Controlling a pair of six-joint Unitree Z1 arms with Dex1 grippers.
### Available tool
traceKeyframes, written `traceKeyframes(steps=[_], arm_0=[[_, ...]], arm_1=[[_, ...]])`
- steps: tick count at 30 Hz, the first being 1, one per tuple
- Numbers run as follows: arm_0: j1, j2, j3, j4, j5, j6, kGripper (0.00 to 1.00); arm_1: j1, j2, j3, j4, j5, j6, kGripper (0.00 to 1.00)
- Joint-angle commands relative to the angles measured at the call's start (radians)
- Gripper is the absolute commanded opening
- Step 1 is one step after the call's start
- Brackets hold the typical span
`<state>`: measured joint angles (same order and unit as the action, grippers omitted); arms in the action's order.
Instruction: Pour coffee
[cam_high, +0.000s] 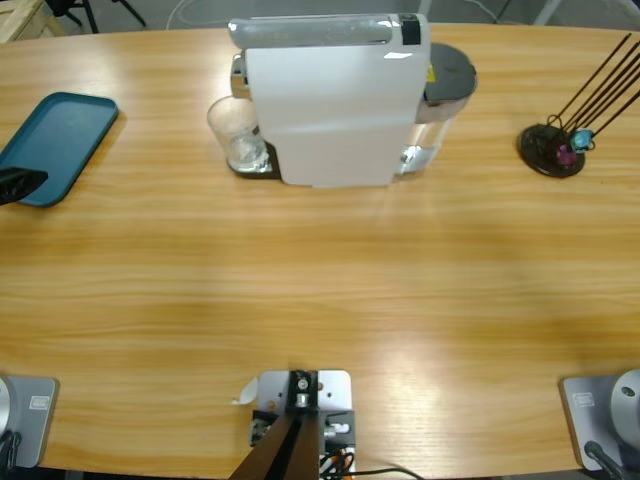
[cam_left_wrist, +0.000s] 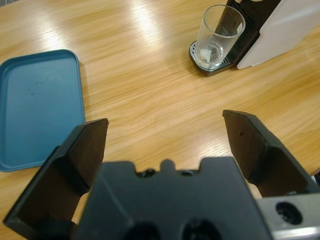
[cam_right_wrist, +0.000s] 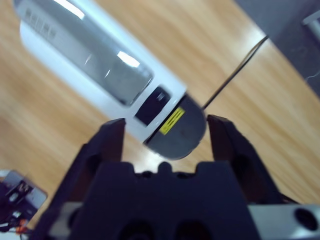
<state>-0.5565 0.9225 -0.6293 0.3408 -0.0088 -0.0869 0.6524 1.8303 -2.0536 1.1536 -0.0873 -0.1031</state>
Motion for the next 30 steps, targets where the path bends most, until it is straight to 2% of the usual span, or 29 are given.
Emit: traceKeyframes(steps=[1, 30], arm_0=[[0.009, -0.017, 0.037, -0.013, 0.001, -0.011, 0.991], [0.009, -0.016, 0.037, -0.013, 0.007, -0.011, 0.991]], arm_1=[[-0.007, 0.158, -0.098, 0.054, -0.057, -0.013, 0.0], [0.0, 0.204, -0.023, 0.036, -0.009, 0.016, 0.0]])
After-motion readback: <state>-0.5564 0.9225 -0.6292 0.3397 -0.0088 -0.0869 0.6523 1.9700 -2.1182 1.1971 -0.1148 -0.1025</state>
